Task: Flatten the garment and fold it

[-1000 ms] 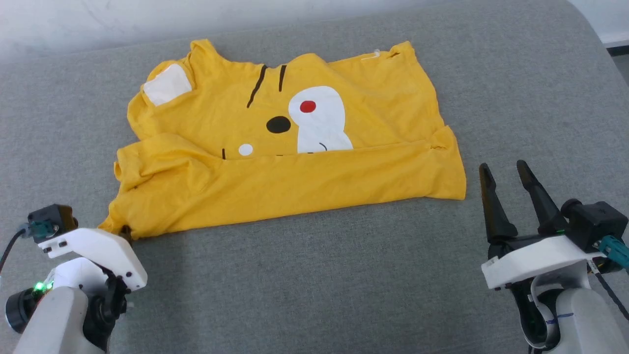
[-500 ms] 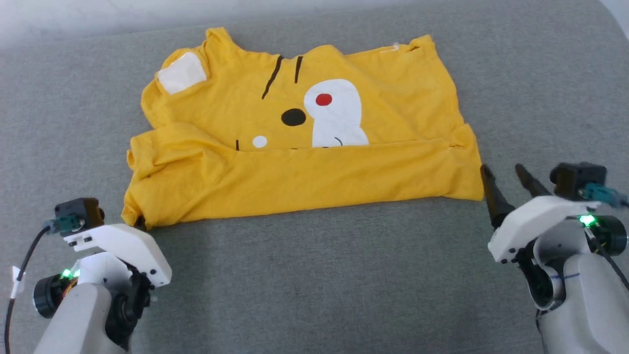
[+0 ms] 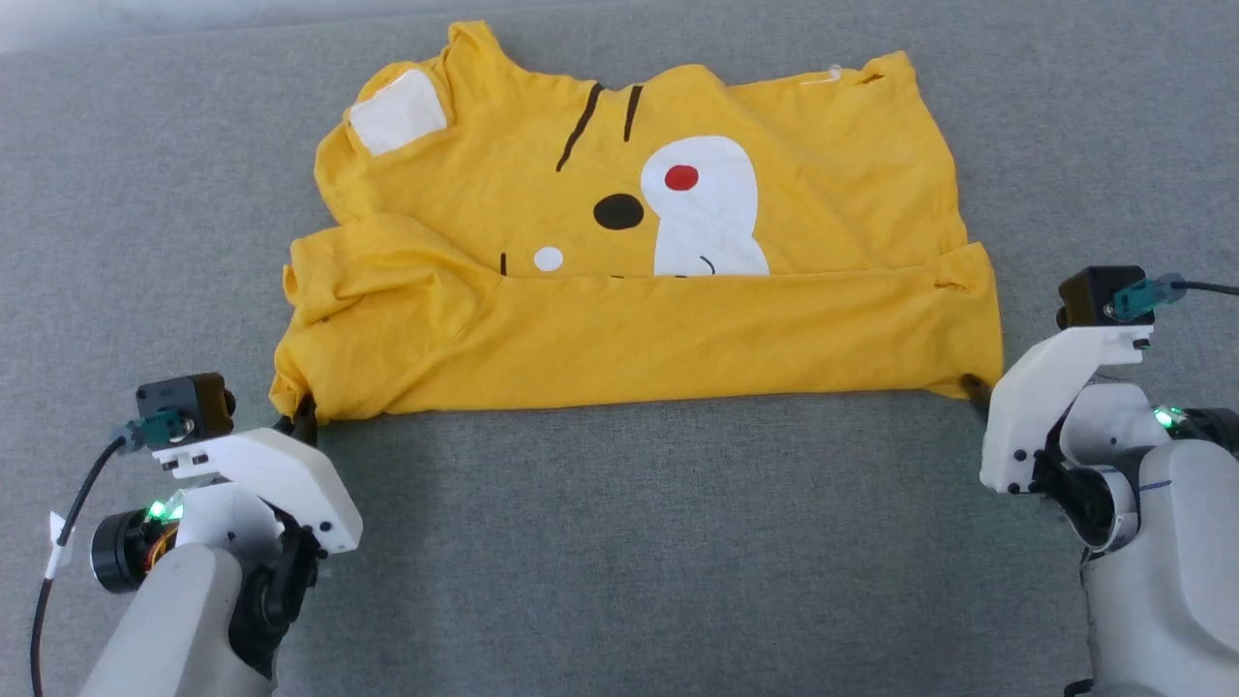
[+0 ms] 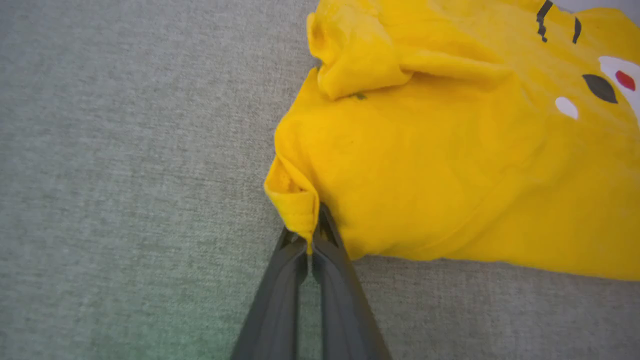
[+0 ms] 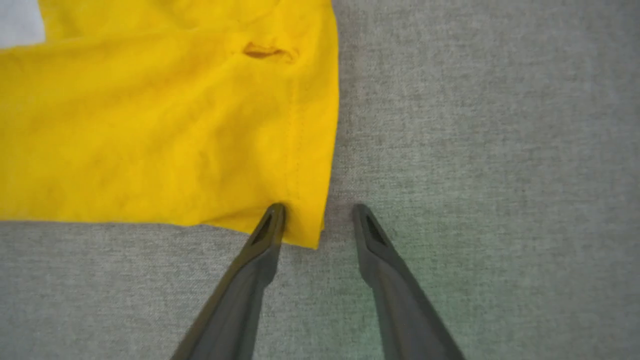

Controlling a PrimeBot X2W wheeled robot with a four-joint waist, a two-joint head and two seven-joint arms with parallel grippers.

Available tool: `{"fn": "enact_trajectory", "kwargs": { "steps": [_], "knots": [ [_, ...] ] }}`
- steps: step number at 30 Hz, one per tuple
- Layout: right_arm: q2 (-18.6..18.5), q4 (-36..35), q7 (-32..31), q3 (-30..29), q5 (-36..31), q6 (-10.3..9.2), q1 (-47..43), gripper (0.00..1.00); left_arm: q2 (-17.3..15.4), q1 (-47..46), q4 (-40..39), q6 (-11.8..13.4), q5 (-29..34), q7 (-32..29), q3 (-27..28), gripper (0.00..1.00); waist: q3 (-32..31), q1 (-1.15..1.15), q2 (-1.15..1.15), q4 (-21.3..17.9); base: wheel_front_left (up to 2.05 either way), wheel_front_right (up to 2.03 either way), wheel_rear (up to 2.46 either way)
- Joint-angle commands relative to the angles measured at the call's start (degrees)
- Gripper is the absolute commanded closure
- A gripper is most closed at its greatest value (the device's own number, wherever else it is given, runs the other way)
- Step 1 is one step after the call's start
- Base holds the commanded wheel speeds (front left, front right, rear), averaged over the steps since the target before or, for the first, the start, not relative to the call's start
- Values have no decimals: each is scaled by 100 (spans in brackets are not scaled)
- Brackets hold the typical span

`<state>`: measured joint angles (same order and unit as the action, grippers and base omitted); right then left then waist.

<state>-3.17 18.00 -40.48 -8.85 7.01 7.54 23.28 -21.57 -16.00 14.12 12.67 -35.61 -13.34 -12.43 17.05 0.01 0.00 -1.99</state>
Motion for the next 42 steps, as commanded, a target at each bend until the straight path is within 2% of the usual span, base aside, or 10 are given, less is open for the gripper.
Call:
{"fn": "enact_trajectory", "kwargs": {
  "steps": [1, 7, 12, 17, 24, 32, 40, 41, 42],
  "knots": [
    [29, -64, -102, -20, -44, -5, -41, 100, 33, -87, 68, -22, 82, 92, -36, 100, 11, -1, 0, 25, 0, 0, 0],
    [29, -629, 547, -102, -1, -5, -134, 100, 62, -133, 147, -2, 328, 844, -14, 100, -144, -1, 0, 73, 0, 0, 0],
    [29, -1017, 959, -225, 133, -5, -492, 100, 44, 162, 17, 123, 409, 1126, 25, 100, -415, -1, 0, 92, 0, 0, 0],
    [29, -1533, 886, -475, 246, -5, -1078, 100, -14, 752, -443, 360, 442, 959, -14, 100, -629, -1, 0, 145, 0, 0, 0],
    [29, -2103, 423, -791, 485, -5, -1988, 100, -143, 1739, -1081, 680, 328, 382, -65, 100, -706, -1, 0, 138, 0, 0, 0],
    [29, -1751, 182, -1095, 601, -5, -2487, 100, -131, 2271, -1354, 756, 89, -289, -287, 100, -645, -1, 0, 140, 0, 0, 0],
    [29, -881, 687, -1005, 630, -5, -2402, 100, -108, 2340, -1149, 629, -161, -867, -523, 100, -668, -1, 0, 93, 0, 0, 0],
    [29, -845, 800, -1003, 652, -5, -2375, 99, -100, 2339, -1142, 646, -171, -851, -504, 86, -680, -1, 0, 86, 0, 0, 0],
    [29, -799, 911, -996, 678, -5, -2358, 62, -93, 2338, -1138, 660, -179, -834, -487, 45, -695, -1, 0, 81, 0, 0, 0]
  ]
}}
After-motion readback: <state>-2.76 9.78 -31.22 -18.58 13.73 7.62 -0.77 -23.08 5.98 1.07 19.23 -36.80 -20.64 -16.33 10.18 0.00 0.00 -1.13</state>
